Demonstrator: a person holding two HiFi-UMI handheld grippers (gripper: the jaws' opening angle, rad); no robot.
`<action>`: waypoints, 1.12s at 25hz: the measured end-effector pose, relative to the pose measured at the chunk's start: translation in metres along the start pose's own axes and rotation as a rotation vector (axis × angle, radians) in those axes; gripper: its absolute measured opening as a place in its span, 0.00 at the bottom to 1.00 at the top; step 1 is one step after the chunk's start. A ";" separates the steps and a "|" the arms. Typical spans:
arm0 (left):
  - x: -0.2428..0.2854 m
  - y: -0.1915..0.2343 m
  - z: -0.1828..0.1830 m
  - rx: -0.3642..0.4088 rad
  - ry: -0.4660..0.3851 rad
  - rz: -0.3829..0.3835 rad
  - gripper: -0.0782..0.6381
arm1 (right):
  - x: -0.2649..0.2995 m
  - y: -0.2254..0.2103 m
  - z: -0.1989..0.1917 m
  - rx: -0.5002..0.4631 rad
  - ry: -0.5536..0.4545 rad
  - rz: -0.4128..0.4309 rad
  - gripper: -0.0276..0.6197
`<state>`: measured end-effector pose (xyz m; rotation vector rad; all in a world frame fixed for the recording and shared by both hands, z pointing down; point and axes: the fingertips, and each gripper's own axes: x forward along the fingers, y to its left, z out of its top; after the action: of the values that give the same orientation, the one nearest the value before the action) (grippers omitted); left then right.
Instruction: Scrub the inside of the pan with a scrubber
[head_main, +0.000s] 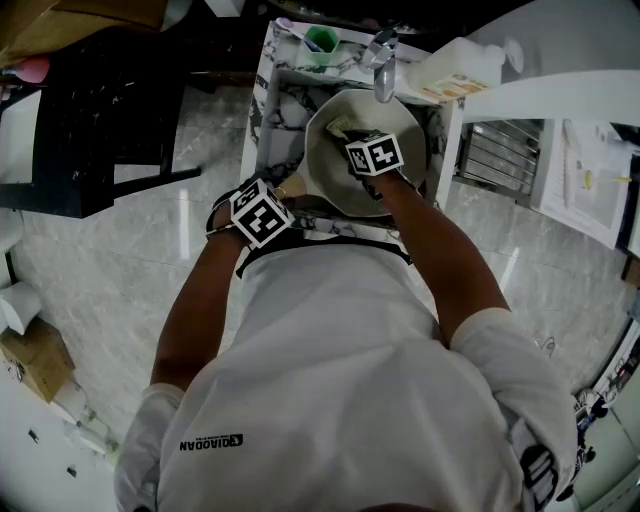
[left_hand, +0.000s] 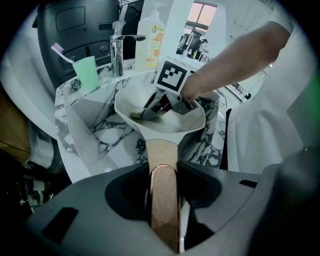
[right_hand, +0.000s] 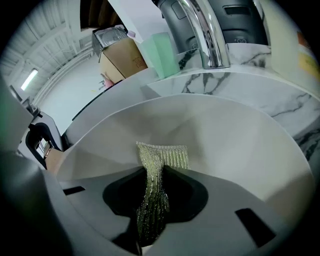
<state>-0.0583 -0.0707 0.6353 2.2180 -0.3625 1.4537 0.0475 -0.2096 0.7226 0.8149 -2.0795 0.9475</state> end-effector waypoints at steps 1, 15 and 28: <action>0.000 0.000 0.000 0.000 0.000 0.000 0.36 | 0.000 0.004 0.000 0.002 0.000 0.012 0.20; 0.000 -0.001 0.000 0.000 -0.003 0.001 0.36 | 0.002 0.055 -0.006 0.151 0.027 0.233 0.20; 0.003 -0.002 -0.006 -0.004 0.014 -0.011 0.36 | -0.004 0.086 -0.014 0.299 0.083 0.391 0.20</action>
<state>-0.0609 -0.0656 0.6394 2.2024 -0.3472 1.4605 -0.0111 -0.1515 0.6940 0.5060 -2.0926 1.5047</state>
